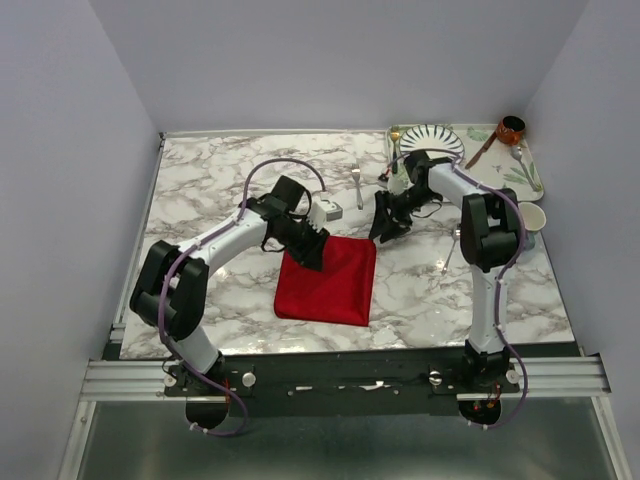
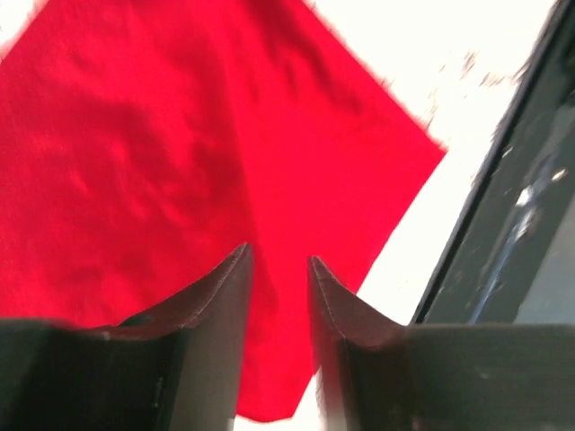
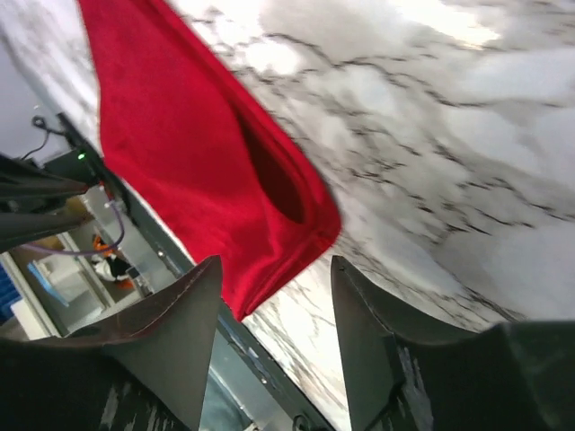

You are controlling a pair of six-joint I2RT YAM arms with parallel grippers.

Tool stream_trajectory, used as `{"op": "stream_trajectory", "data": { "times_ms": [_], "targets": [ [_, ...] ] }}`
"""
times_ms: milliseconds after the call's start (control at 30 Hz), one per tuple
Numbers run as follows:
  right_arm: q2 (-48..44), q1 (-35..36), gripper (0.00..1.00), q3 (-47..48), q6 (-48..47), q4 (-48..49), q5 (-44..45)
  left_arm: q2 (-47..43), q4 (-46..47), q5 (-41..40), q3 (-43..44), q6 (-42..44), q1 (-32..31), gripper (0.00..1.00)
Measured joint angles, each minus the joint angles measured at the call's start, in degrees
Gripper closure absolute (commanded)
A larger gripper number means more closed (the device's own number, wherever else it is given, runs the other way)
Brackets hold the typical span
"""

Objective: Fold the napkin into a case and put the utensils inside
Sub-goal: Smooth out the lower triangle-folded napkin at the center of the board.

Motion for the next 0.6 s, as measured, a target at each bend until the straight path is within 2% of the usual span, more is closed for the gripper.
{"op": "stream_trajectory", "data": {
  "times_ms": [33,100,167,367,467,600],
  "targets": [
    [-0.2,0.11,0.18,-0.35,0.0,0.42,-1.09,-0.02,0.96,1.07,0.0,-0.98,0.46,0.38],
    [-1.95,0.17,0.0,-2.43,0.72,1.66,-4.59,-0.13,4.55,3.98,-0.61,-4.68,1.64,0.2],
    [-6.54,0.52,0.0,-6.12,2.08,3.74,-8.81,-1.07,10.14,7.67,-3.17,-10.51,3.63,0.01],
    [-19.43,3.65,0.0,-12.76,11.85,14.86,-17.66,-2.91,23.47,13.92,-10.69,-27.17,9.84,0.01],
    [-19.02,7.96,0.0,-15.63,18.64,22.75,-20.98,-2.4,27.52,16.44,-11.8,-32.7,11.23,0.01],
    [-13.44,12.74,0.0,-19.37,24.85,28.35,-22.29,0.7,31.21,18.64,-11.63,-36.04,12.44,0.01]
  ]
}}
